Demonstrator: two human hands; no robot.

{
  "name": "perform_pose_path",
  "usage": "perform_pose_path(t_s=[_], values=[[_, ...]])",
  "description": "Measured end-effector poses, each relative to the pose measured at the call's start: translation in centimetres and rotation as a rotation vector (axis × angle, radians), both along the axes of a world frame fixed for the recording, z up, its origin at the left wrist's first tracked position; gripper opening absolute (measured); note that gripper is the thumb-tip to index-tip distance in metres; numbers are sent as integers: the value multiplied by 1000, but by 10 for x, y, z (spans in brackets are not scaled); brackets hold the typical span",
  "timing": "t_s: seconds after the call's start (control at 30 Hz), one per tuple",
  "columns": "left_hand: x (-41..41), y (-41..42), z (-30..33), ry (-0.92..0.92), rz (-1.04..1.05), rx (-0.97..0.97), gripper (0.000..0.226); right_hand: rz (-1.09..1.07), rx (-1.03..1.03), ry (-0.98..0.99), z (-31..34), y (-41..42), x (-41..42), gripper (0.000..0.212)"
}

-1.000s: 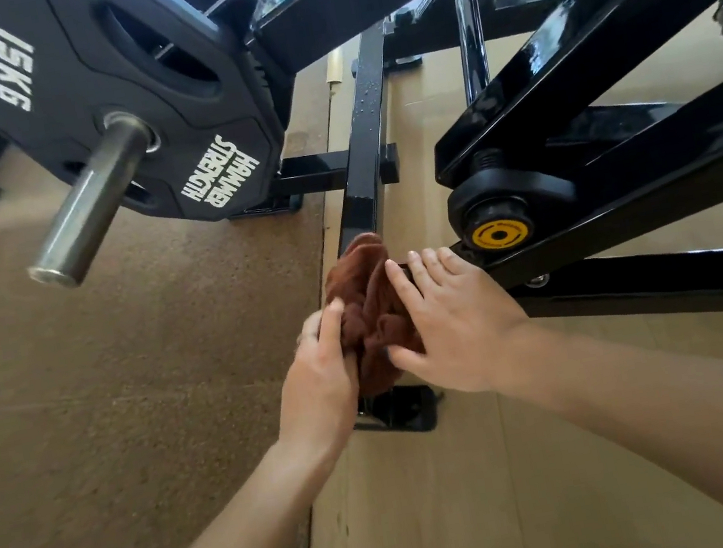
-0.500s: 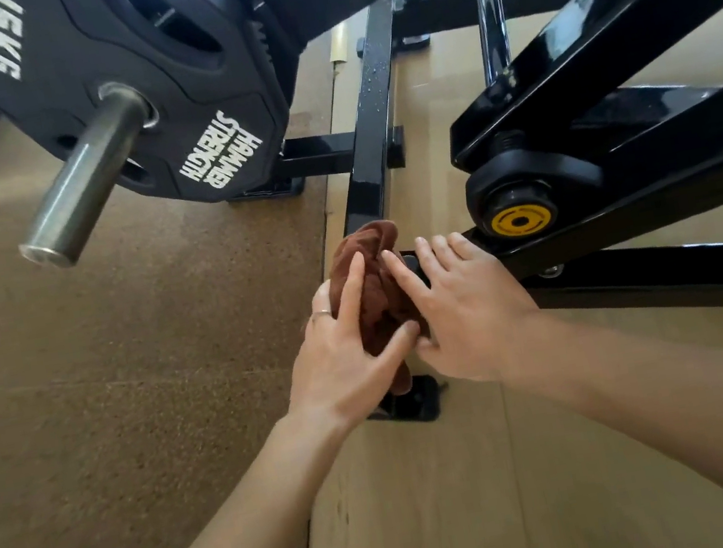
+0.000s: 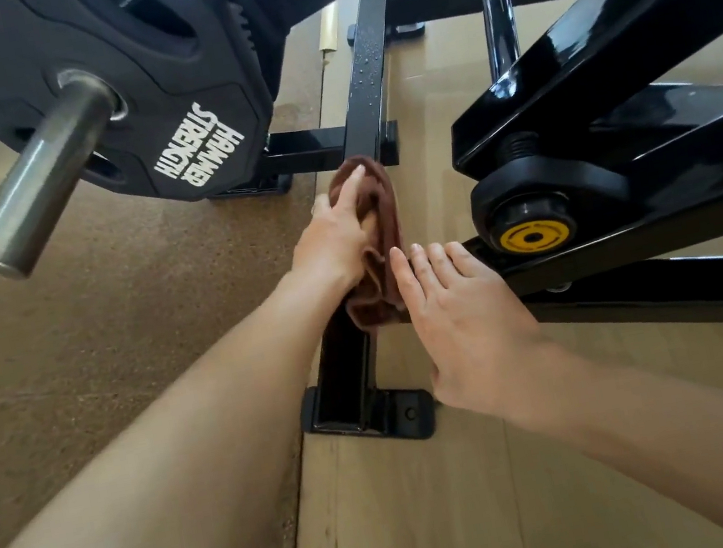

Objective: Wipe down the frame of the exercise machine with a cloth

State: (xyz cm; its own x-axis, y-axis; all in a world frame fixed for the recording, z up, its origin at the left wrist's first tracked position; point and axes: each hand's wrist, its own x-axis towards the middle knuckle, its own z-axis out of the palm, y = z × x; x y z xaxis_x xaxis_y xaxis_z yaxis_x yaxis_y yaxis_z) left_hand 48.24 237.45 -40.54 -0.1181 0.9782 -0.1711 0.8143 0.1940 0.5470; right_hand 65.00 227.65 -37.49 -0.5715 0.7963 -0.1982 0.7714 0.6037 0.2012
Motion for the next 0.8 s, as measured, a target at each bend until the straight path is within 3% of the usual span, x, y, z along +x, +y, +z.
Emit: perform_pose_path(t_s=[0.2, 0.3, 0.47, 0.7, 0.8], values=[[10, 15, 0, -1, 36, 4, 55, -11, -49, -11, 4, 1, 0, 123], [7, -24, -5, 2, 68, 39, 51, 1, -50, -23, 5, 0, 1, 120], [-8, -139, -10, -205, 125, 59, 47, 22, -12, -59, 7, -5, 5, 108], [-1, -242, -9, -86, 176, 117, 46, 113, 54, -82, 2, -34, 25, 105], [8, -263, 6, -2, 151, 57, 34, 172, -34, 65, 4, -49, 51, 104]])
